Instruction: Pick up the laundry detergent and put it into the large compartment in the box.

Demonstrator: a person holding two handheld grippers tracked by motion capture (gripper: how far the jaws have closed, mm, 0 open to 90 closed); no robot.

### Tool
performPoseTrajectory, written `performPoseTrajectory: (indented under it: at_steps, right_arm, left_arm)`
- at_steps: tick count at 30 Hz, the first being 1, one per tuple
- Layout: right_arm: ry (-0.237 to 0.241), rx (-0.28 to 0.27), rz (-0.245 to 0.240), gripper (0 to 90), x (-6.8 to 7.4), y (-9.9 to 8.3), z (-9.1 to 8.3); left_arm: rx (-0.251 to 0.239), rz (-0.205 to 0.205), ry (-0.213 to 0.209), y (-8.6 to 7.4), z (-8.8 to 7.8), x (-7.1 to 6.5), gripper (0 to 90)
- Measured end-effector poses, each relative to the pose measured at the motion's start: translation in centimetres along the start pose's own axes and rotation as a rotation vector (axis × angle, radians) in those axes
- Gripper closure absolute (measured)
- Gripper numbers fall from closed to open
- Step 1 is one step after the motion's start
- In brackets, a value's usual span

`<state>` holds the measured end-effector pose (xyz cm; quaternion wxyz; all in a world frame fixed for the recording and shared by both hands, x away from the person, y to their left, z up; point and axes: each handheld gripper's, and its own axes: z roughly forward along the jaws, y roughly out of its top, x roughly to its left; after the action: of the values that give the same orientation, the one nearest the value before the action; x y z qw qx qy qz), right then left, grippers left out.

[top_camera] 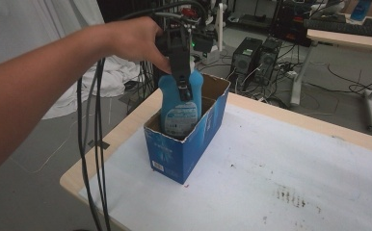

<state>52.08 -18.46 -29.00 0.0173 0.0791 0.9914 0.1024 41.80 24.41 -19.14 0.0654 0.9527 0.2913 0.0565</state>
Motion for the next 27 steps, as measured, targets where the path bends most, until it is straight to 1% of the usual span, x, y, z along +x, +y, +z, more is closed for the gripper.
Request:
performPoseTrajectory:
  at_steps: [2, 3, 5, 8, 9, 11, 12, 14, 16, 22, 23, 27]
  right_arm:
    - [0.000, -0.001, 0.002, 3.1, 0.0, 0.0, 0.0]
    - [0.001, 0.000, 0.001, 3.2, 0.0, 0.0, 0.1]
    - [0.000, 0.006, -0.007, 3.1, -0.1, 0.1, 0.2]
    - [0.005, 0.011, -0.002, 3.1, 0.0, 0.2, 0.3]
    - [0.004, 0.008, -0.007, 3.1, 0.0, 0.3, 0.4]
    - [0.009, 0.010, -0.002, 3.1, 0.1, 0.3, 0.4]
    - [0.009, 0.011, -0.009, 3.1, 0.0, 0.3, 0.5]
    - [0.012, 0.014, -0.010, 3.2, 0.0, 0.3, 0.5]
    - [0.012, 0.016, -0.018, 3.1, -0.1, 0.3, 0.6]
    - [0.016, 0.016, -0.013, 3.1, 0.0, 0.5, 0.7]
    - [0.016, 0.016, -0.019, 3.2, 0.0, 0.5, 0.7]
    - [0.017, 0.014, -0.010, 3.2, -0.1, 0.3, 0.7]
  left_arm:
    - [0.007, 0.003, 0.001, 0.0, 1.0, 0.0, 37.7]
    - [0.012, 0.011, 0.004, 0.0, 1.6, 0.0, 37.7]
    - [0.021, 0.017, 0.006, -0.1, 2.5, 0.0, 37.7]
    - [0.028, 0.023, 0.004, -0.2, 3.8, 0.1, 37.7]
    - [0.026, 0.019, 0.002, -0.2, 4.2, 0.1, 37.7]
    - [0.026, 0.016, -0.008, -0.4, 4.9, 0.3, 37.7]
    - [0.026, 0.013, -0.011, -0.5, 5.1, 0.4, 37.7]
    - [0.029, 0.016, -0.015, -0.7, 5.9, 0.5, 37.7]
    - [0.029, 0.015, -0.014, -0.9, 6.3, 0.6, 37.7]
    - [0.046, 0.006, -0.025, -1.0, 7.5, 0.9, 37.7]
    - [0.050, 0.005, -0.027, -1.0, 7.7, 0.9, 37.6]
    - [0.058, -0.002, -0.037, -1.0, 8.2, 1.0, 37.7]
